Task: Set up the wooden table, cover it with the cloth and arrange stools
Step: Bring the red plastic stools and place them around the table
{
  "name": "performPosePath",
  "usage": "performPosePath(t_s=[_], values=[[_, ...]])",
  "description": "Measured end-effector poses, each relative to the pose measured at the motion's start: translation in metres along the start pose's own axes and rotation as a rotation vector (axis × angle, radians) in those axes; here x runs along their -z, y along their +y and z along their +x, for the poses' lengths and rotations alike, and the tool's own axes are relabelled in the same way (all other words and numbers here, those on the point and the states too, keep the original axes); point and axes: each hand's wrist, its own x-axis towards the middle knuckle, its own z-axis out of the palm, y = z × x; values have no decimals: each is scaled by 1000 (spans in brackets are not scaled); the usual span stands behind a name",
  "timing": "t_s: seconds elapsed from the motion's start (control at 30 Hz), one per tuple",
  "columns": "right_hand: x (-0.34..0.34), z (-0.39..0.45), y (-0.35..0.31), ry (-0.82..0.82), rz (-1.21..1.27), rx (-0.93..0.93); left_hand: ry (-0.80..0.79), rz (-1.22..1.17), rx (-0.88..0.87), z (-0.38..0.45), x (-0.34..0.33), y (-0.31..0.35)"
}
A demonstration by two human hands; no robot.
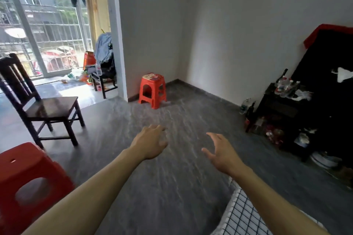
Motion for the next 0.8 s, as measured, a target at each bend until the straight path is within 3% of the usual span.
performPosePath(t_s=[0.2, 0.4, 0.53, 0.8], values=[[-31, 69, -58, -40, -34, 99, -50, -9, 85, 22, 17, -82], [-46, 141, -61, -19, -25, 128, -105, 65, 92, 78, 14, -115], [-59, 205, -50, -21, 20, 127, -206, 182, 33, 138, 9, -114], [-51, 360, -29, 2, 130, 73, -129, 188, 84, 301, 32, -135]])
